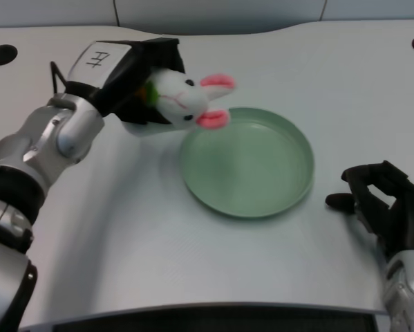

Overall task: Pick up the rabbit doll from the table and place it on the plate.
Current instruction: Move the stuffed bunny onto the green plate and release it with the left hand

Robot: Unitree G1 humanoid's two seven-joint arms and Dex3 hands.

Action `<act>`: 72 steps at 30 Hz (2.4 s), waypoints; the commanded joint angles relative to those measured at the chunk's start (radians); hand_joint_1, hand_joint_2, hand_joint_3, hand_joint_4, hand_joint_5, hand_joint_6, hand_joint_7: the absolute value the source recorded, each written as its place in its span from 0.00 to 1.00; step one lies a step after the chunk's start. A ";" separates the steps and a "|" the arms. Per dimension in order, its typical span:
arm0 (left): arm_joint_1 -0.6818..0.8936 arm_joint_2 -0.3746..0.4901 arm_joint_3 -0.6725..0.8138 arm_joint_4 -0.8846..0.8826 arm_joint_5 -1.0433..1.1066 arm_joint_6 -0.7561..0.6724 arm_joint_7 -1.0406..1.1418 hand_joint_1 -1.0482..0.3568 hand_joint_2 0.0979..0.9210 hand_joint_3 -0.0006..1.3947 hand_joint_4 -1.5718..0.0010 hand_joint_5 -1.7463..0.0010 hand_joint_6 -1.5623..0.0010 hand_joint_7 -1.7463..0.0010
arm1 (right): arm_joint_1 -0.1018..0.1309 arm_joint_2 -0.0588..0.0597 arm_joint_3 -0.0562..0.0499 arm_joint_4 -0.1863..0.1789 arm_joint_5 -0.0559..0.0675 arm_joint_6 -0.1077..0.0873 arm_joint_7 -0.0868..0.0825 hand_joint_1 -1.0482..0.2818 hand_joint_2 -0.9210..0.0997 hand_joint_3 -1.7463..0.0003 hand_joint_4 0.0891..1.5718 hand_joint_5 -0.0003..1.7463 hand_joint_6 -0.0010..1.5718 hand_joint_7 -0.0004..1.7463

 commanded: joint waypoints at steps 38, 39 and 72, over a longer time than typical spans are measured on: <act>-0.142 -0.299 -0.177 0.212 0.114 0.141 0.014 0.66 0.98 0.07 0.42 0.00 0.59 0.00 | 0.037 0.023 0.008 -0.057 -0.005 0.001 -0.002 0.23 0.00 0.90 0.52 0.52 0.49 0.70; -0.145 -0.302 -0.182 0.215 0.118 0.145 0.017 0.66 0.98 0.07 0.42 0.00 0.59 0.00 | 0.038 0.025 0.007 -0.059 -0.003 0.002 -0.002 0.23 0.00 0.90 0.52 0.52 0.49 0.70; -0.195 -0.313 -0.262 0.241 0.181 0.280 -0.168 0.00 1.00 0.08 1.00 1.00 1.00 1.00 | 0.035 0.029 0.005 -0.048 -0.004 -0.007 -0.003 0.23 0.00 0.91 0.52 0.53 0.51 0.69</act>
